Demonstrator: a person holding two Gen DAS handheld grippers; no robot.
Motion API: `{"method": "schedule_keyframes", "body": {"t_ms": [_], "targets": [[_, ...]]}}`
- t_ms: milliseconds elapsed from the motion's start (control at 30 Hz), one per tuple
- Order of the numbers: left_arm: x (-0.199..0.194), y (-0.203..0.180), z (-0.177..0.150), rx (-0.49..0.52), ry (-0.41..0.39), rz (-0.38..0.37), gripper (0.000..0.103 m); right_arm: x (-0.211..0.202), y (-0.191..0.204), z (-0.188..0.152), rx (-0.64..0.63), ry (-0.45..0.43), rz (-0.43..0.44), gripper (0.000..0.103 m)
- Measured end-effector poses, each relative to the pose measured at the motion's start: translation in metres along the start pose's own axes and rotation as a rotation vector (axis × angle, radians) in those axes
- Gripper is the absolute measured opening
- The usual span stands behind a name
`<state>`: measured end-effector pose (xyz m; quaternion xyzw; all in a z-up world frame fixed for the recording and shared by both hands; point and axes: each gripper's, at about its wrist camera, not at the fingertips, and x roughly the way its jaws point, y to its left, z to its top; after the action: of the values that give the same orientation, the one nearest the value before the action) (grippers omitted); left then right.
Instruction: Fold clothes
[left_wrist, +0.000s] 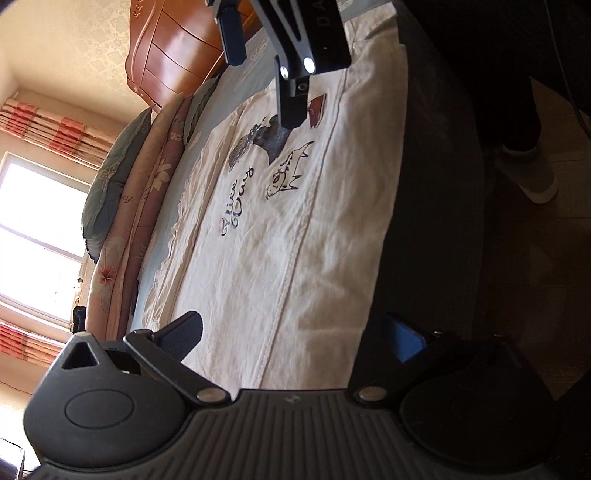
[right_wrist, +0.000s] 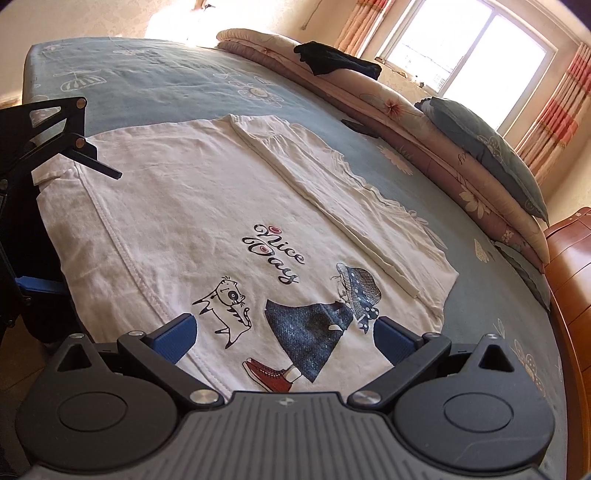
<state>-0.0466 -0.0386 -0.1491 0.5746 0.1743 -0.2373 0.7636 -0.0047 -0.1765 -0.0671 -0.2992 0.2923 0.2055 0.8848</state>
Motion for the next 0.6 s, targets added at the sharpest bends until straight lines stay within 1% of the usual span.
{"method": "schedule_keyframes", "body": {"t_ms": [33,133,267,333,433,600], "targets": [[0.003,-0.001,0.0,0.011,0.006,0.018,0.102,-0.001,-0.001,0.001,0.001,-0.006,-0.002,0.103],[0.008,0.003,-0.001,0.011,0.018,0.023,0.102,-0.005,-0.003,0.001,0.0,-0.02,-0.009,0.103],[0.009,0.015,-0.001,-0.027,0.021,0.01,0.102,-0.012,-0.004,0.0,-0.009,-0.041,-0.008,0.103],[0.007,0.021,0.0,-0.041,0.022,0.001,0.102,-0.016,-0.003,-0.001,-0.026,-0.057,0.009,0.103],[0.0,0.027,0.003,-0.037,0.005,0.012,0.102,-0.022,-0.002,-0.002,-0.047,-0.083,0.041,0.103],[-0.005,0.041,0.005,-0.097,-0.008,0.022,0.102,-0.029,0.005,-0.002,-0.067,-0.112,0.122,0.103]]}}
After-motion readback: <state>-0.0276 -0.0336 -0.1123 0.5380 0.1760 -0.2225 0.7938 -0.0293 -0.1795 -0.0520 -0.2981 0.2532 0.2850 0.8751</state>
